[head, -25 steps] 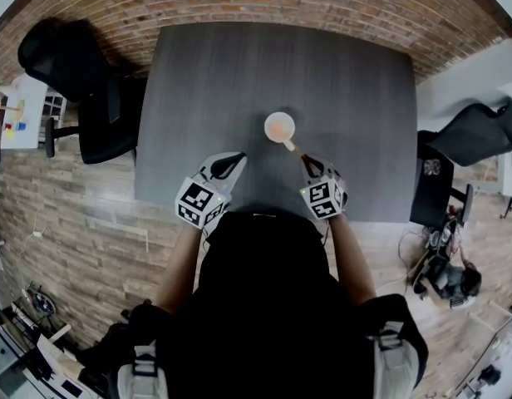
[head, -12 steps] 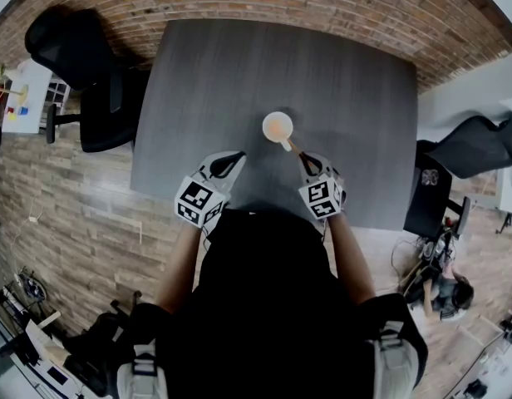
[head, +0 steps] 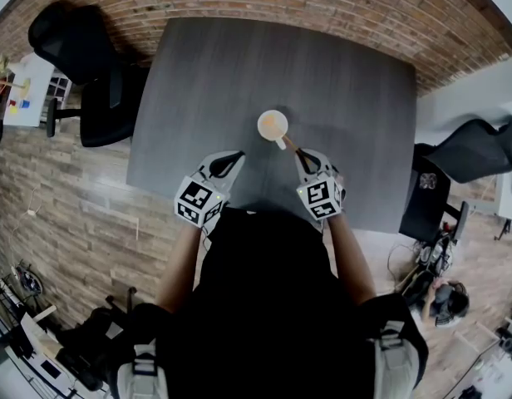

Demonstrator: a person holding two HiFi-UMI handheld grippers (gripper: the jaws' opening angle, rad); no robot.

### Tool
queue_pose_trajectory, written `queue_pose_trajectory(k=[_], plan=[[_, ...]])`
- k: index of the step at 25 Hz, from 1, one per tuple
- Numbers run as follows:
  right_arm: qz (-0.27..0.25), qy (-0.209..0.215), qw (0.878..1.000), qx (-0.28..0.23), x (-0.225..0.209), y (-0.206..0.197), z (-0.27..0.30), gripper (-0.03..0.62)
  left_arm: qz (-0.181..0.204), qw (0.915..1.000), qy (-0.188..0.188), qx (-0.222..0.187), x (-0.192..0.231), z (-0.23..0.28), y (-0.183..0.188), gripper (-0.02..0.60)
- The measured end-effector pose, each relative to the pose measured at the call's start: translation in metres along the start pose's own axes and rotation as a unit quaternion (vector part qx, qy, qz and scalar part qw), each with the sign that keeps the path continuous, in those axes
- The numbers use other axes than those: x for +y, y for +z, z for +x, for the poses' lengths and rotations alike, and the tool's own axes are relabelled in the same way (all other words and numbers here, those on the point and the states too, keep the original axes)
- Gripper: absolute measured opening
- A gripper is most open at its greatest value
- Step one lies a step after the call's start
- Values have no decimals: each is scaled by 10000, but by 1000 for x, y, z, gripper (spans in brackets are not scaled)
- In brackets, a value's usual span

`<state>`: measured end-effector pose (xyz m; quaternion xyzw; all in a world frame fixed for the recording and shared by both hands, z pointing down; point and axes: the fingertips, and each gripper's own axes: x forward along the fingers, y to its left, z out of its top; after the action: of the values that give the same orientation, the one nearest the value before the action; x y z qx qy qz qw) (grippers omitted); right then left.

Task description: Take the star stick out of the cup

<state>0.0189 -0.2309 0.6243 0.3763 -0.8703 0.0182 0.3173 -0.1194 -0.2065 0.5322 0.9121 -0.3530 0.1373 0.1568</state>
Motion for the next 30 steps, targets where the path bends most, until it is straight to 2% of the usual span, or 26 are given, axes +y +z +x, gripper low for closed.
queue_pose_trajectory(k=[12,22,30], plan=[[-315,-45,9992,-243,-10,18,-21,15,-46,10000,-6,26,-20,8,-6,2],[-174,-113,9989,-426,-17,33,-32,15,22,9998,-145,100,-32,19,-6,3],[-134,-91,9978,-648,-18,50,-37,14,72,9999,-115,89,-39,22,-6,2]])
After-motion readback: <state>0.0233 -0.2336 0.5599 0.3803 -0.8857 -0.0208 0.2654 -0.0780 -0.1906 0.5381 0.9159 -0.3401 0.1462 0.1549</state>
